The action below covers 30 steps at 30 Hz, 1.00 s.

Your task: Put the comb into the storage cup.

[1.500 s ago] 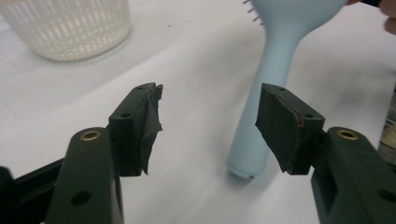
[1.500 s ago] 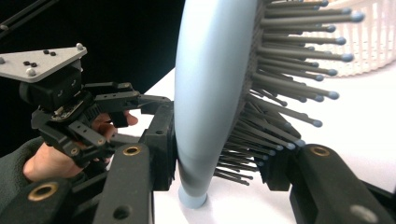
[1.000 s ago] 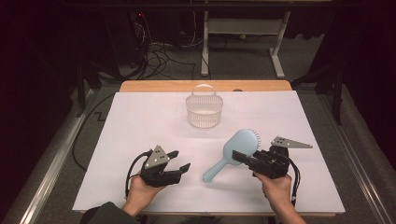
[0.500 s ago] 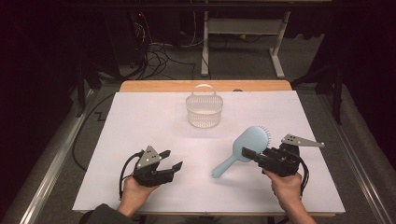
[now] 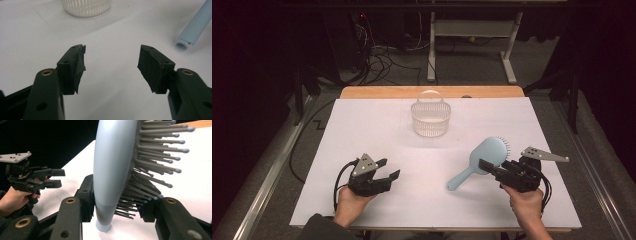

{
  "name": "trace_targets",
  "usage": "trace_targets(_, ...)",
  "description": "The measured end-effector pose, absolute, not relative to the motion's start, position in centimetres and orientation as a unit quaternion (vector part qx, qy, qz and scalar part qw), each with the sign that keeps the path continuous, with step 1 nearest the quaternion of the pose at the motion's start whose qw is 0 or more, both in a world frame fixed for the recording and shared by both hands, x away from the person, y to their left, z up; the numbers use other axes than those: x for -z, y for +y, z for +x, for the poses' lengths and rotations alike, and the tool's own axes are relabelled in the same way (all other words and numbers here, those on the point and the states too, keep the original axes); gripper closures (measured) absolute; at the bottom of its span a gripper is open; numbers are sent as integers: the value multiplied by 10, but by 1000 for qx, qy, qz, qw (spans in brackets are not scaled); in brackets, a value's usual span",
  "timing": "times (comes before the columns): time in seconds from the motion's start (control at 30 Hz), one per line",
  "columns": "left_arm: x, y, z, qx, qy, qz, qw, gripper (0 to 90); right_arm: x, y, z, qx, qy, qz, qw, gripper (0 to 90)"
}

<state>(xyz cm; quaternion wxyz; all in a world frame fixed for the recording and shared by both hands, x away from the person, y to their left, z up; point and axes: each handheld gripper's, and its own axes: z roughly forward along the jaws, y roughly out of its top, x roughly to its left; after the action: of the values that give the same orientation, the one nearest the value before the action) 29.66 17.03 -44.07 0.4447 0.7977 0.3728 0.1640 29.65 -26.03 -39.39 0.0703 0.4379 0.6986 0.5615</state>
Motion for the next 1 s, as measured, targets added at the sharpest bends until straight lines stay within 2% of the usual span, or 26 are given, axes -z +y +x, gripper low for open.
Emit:
trace_targets(0.6, 444, 176, 295, -169, 384, 790, 446, 386, 382, -289, 279, -560, 686, 455, 94, 566)
trace_targets(1.0, 446, 179, 294, -173, 392, 785, 448, 387, 361, -289, 270, -535, 713, 433, 136, 565)
